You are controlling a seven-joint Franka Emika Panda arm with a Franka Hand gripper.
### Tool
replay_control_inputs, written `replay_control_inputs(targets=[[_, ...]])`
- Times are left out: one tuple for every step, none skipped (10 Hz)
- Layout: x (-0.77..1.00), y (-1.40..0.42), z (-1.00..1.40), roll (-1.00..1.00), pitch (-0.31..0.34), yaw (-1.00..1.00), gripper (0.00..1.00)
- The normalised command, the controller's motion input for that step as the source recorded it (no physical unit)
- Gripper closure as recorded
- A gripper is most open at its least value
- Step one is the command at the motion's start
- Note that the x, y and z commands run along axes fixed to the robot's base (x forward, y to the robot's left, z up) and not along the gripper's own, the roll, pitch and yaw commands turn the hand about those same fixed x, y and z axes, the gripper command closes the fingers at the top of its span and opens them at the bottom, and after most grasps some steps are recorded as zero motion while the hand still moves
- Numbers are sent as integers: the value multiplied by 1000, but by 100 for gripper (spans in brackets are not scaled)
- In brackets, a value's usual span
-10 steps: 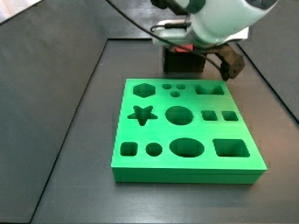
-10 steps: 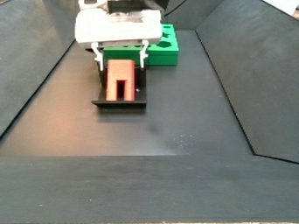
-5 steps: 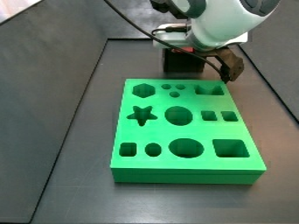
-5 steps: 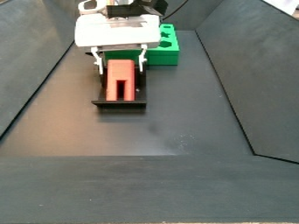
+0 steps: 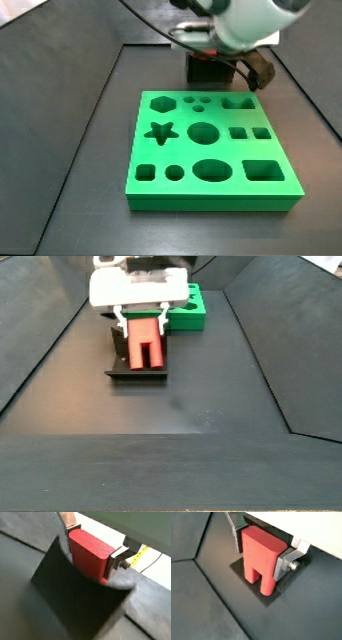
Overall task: Pick up the square-circle object. Move up. Place the square-circle object on the fixture. Regrasp the square-circle object. Rotate the square-circle object. Move to above the board. Insert the square-circle object.
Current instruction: Rotate the square-circle object.
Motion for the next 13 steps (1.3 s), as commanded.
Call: replay_control_inputs(targets=[[-846,103,1000,-83,-57,20,100],[-849,99,1000,-91,-63,18,100],[-858,93,1000,-99,-81,3,100],[-868,91,1000,-106,-87,-8,100],[-879,86,1000,-112,-99,-28,100],[-888,84,1000,-116,-101,-39,100],[-912,80,1000,-127,-98,-60,100],[-938,74,1000,-135,-94,-79,100],[-970,72,1000,-142,-85,-89,100],[-1000,71,992,-143,-77,-93,100],[-922,58,860,-144,-63,-94,100],[-741,38,613,-139,-50,-93,100],[-606,25,424,-134,-40,-90,100]])
